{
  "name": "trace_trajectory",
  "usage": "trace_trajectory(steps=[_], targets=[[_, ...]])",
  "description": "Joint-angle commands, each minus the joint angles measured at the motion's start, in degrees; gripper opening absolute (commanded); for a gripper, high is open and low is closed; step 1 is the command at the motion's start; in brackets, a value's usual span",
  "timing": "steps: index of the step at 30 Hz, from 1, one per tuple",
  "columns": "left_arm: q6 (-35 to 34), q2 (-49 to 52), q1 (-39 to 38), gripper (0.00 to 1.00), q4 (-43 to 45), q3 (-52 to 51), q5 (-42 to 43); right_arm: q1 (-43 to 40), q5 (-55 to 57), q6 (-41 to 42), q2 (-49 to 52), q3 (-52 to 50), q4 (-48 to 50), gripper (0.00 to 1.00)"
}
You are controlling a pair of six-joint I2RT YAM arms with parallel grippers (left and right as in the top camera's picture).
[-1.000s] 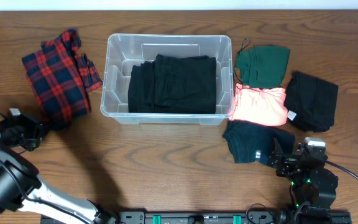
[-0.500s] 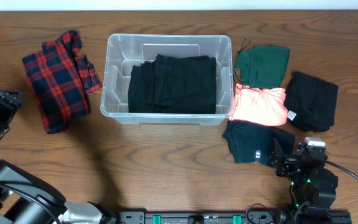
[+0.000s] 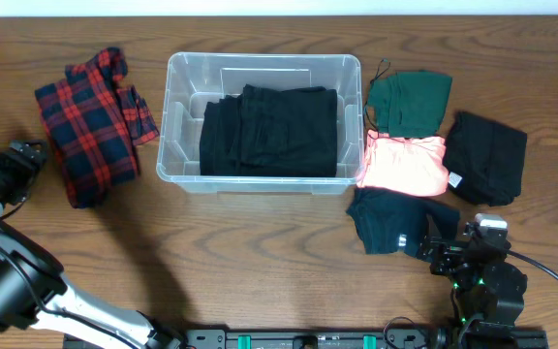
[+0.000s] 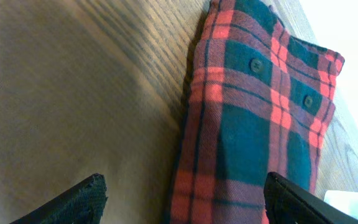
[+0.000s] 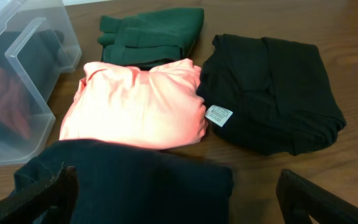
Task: Pack container
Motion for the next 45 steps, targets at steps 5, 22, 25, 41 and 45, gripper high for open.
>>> trace_trajectory(steps=[5, 22, 25, 41, 45], targets=[[-0.8, 5.0, -2.5, 0.82, 4.0, 0.0, 5.5, -0.2, -0.2, 0.7, -0.3, -0.1, 0.0, 0.99], [-0.8, 5.5, -10.0, 0.40, 4.0, 0.0, -3.2, -0.2, -0.2, 0.7, -0.3, -0.1, 0.0, 0.99], [-0.5, 5.5, -10.0, 0.25, 4.0, 0.0, -3.1, -0.2, -0.2, 0.7, -0.3, -0.1, 0.0, 0.99], [-10.4, -13.6, -8.0, 0.06, 0.8, 0.9, 19.7, -0.2, -0.2, 0.7, -0.3, -0.1, 0.0, 0.99], [-12.4, -25.7, -9.0, 0.06, -0.3, 0.9, 20.8, -0.2, -0.2, 0.7, -0.3, -0.1, 0.0, 0.99]])
